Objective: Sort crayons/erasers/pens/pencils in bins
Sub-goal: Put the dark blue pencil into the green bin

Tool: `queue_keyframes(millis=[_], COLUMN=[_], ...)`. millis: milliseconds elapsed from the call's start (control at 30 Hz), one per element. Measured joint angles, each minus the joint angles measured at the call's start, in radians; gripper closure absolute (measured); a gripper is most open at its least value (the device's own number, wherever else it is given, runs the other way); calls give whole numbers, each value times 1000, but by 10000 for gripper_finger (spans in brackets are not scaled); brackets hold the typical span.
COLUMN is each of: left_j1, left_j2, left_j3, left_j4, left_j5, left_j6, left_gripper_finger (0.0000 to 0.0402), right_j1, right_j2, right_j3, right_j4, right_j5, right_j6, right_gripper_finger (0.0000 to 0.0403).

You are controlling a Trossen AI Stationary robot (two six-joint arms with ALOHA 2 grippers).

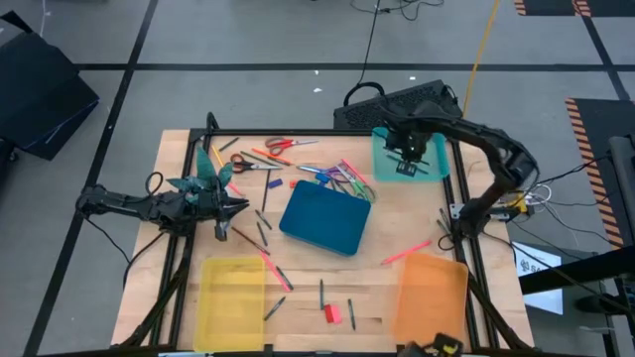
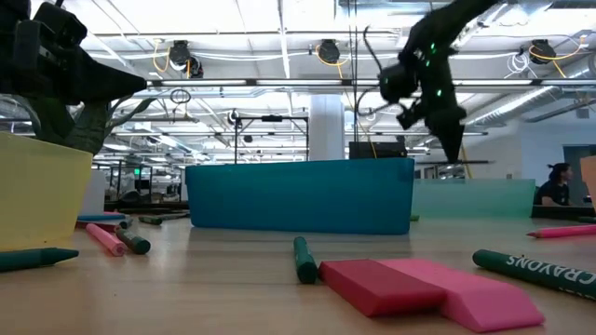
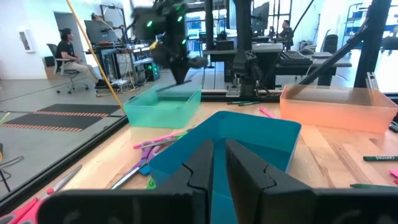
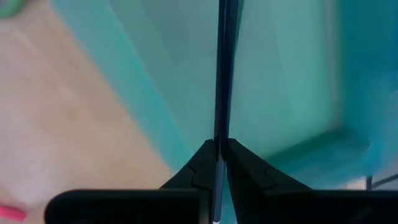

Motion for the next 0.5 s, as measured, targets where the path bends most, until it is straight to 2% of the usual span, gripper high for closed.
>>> queue_keyframes(millis=[233,367,500], left_j1=[0,0,0], left_j2=[0,0,0], left_j3=[0,0,0], left_j4=[0,0,21], left_j5=[0,0,-2], left_j6=[0,0,-1], left_gripper_finger=[357,357,357], right_j1=[-39,-49,-65], right_j2=[140,180,206], right_j3=[0,0,0], right_j4=[73,94,112], right_j5=[-3,-2,44], right_j6=[-61,-51,-41], right_gripper_finger=[380,380,372])
